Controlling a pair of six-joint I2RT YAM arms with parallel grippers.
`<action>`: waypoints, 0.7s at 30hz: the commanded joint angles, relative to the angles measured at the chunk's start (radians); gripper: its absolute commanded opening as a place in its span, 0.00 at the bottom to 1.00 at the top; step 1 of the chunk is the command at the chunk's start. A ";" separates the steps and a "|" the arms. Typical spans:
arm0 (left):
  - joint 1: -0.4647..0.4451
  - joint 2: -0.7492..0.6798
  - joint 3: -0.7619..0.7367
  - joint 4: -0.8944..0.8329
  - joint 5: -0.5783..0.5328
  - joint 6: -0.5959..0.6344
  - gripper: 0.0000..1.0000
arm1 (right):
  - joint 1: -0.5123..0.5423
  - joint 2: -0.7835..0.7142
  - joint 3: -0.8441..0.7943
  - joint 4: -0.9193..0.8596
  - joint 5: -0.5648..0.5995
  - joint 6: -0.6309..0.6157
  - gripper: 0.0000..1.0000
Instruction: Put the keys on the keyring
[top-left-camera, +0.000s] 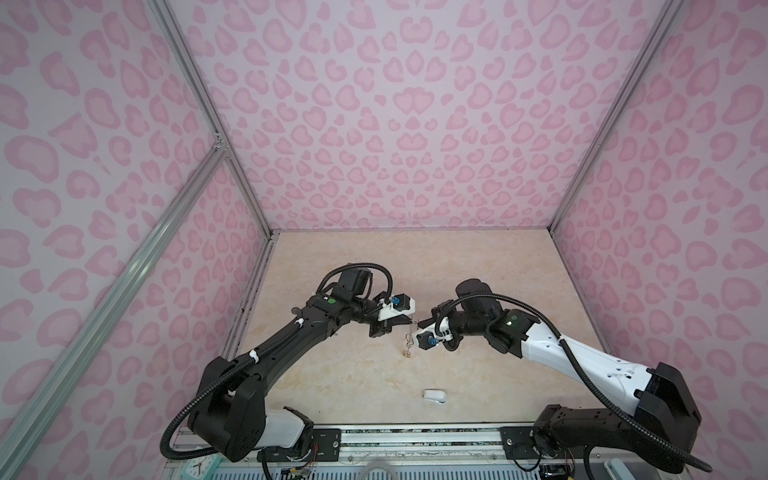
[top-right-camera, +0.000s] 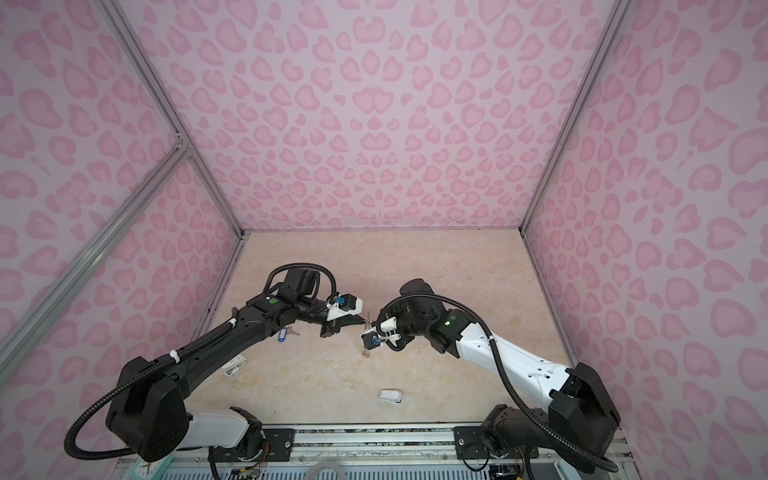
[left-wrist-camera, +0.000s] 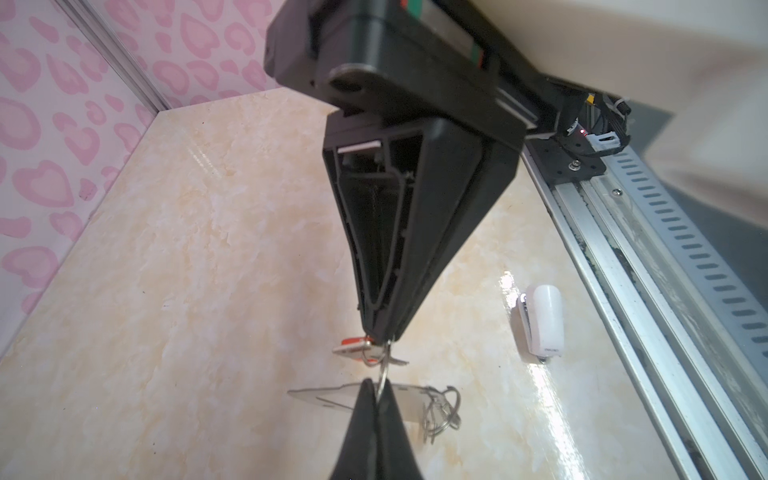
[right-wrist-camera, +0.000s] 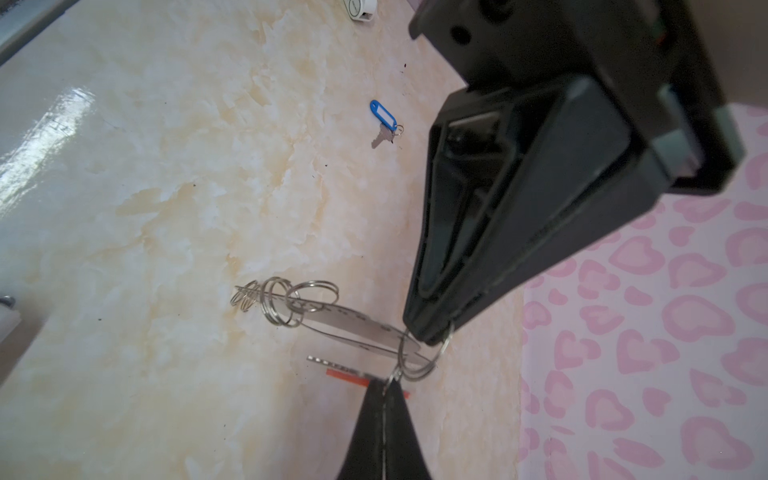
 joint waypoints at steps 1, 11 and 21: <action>0.001 0.003 0.013 0.079 0.028 -0.009 0.03 | 0.003 -0.006 -0.013 -0.033 0.006 0.021 0.00; 0.012 0.012 0.016 0.117 0.054 -0.048 0.03 | 0.003 0.008 -0.043 0.044 0.038 0.063 0.00; 0.038 0.055 0.031 0.267 0.118 -0.175 0.03 | 0.002 0.039 -0.096 0.285 0.086 0.192 0.00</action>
